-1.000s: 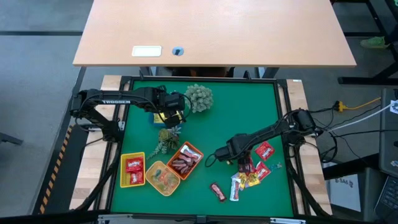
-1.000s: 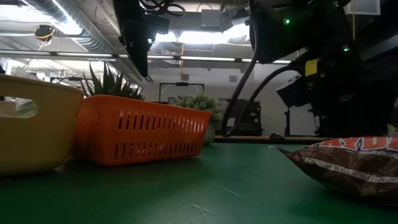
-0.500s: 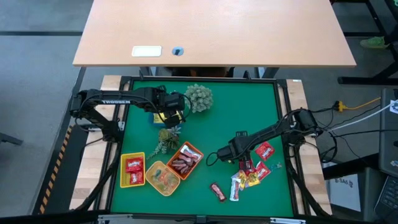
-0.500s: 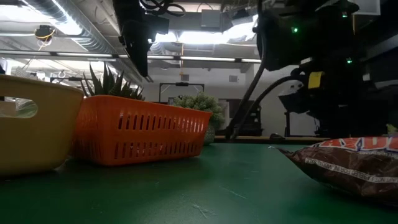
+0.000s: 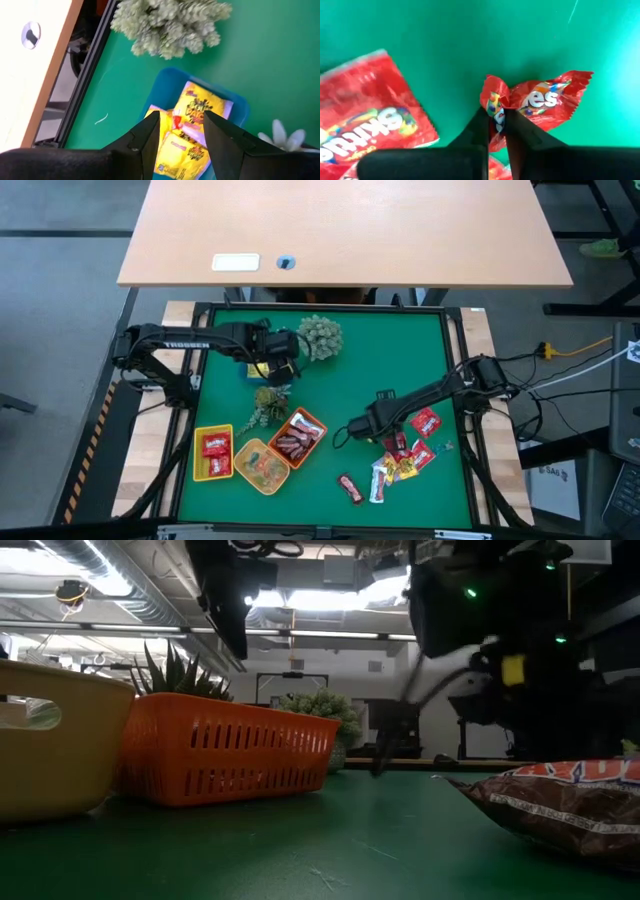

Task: Sort candy
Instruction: Put the red candy into the yellow bin

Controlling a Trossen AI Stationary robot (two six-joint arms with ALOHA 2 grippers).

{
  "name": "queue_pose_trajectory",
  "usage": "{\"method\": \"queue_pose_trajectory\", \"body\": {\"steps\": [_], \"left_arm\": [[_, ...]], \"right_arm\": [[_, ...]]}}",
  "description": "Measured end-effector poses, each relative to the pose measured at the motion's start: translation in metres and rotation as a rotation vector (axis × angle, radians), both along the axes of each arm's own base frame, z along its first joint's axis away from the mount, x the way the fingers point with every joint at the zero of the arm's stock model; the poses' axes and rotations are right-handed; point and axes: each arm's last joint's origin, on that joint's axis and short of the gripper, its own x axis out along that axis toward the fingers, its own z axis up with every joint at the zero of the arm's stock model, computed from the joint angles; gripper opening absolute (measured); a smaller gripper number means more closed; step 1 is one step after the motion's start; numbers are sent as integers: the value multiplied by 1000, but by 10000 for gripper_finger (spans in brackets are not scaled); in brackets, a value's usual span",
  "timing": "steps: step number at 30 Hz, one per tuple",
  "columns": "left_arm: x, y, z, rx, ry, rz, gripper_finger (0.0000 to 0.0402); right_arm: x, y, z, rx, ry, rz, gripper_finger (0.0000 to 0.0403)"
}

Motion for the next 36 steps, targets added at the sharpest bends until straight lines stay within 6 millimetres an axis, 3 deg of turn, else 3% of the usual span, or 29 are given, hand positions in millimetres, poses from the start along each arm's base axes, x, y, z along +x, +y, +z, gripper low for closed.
{"method": "queue_pose_trajectory", "body": {"steps": [11,16,22,29,36], "left_arm": [[6,-30,1,3,-23,-111,137],[10,-54,2,-18,-59,-200,137],[17,-87,5,-76,-134,-410,137],[23,-117,13,-23,-221,-617,137],[23,-133,15,-19,-259,-678,137]], "right_arm": [[12,3,46,67,-187,96,42],[14,4,74,104,-329,101,23],[23,8,101,199,-566,185,31],[44,18,118,352,-837,334,27],[59,23,131,380,-1048,408,31]]}}
